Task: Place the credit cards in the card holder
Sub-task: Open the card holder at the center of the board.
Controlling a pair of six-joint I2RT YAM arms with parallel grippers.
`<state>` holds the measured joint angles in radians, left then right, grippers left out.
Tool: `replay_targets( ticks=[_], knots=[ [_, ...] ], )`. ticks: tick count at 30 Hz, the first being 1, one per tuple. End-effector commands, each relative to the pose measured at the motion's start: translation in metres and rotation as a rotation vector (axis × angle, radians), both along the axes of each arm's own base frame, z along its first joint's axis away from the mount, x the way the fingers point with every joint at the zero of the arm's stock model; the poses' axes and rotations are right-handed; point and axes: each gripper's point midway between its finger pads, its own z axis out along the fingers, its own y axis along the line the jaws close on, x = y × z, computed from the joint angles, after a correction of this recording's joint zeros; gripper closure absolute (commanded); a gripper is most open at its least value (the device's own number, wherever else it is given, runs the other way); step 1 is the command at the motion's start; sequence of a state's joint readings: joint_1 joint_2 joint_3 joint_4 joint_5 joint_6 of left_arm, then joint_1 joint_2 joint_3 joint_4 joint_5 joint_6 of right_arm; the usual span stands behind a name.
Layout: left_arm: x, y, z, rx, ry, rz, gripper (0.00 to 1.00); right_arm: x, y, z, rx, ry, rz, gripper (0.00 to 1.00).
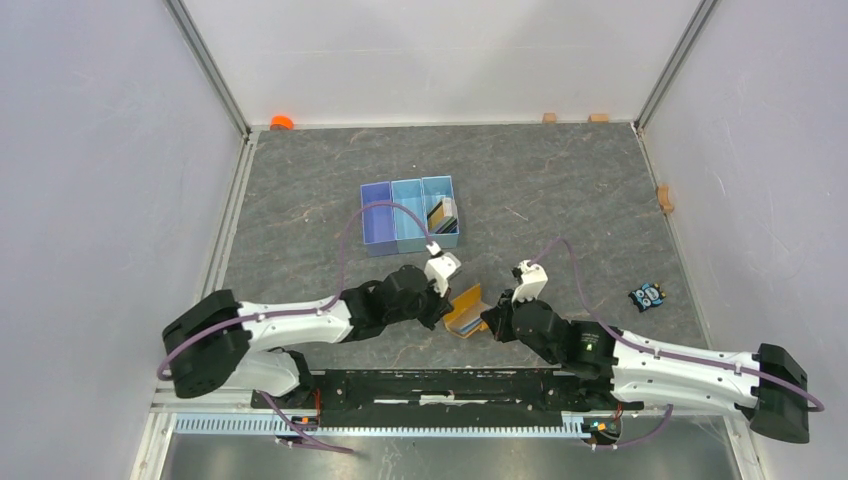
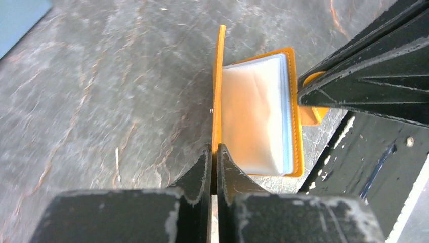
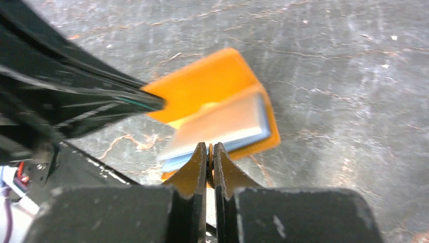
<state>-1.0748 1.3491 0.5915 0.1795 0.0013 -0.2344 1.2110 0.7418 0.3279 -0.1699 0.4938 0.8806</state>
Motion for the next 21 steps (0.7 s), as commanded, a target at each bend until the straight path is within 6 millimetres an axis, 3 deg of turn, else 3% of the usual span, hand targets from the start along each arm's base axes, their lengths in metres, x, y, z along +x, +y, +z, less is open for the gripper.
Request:
replay_targets(
  ticks=[1,4,6,9,14,21],
  knots=[
    [0.01,0.022,0.022,-0.105,0.036,0.235,0.98,0.008,-0.032,-0.016,-0.107,-0.001,-0.125,0.96],
    [0.002,0.036,0.015,-0.158,0.124,0.322,0.98,0.009,-0.052,-0.032,-0.18,0.017,-0.204,0.94],
    [-0.002,0.045,0.007,-0.18,0.175,0.384,0.98,0.009,-0.06,-0.038,-0.203,0.023,-0.228,0.84],
    [-0.006,0.055,-0.006,-0.18,0.215,0.435,0.98,0.009,-0.059,-0.036,-0.18,0.024,-0.235,0.61],
    [-0.012,0.061,-0.02,-0.167,0.267,0.47,0.98,0.008,-0.037,-0.012,-0.032,0.005,-0.169,0.49],
    [-0.015,0.062,-0.016,-0.21,0.281,0.473,0.98,-0.003,0.014,0.034,0.246,-0.023,0.005,0.42]
  ],
)
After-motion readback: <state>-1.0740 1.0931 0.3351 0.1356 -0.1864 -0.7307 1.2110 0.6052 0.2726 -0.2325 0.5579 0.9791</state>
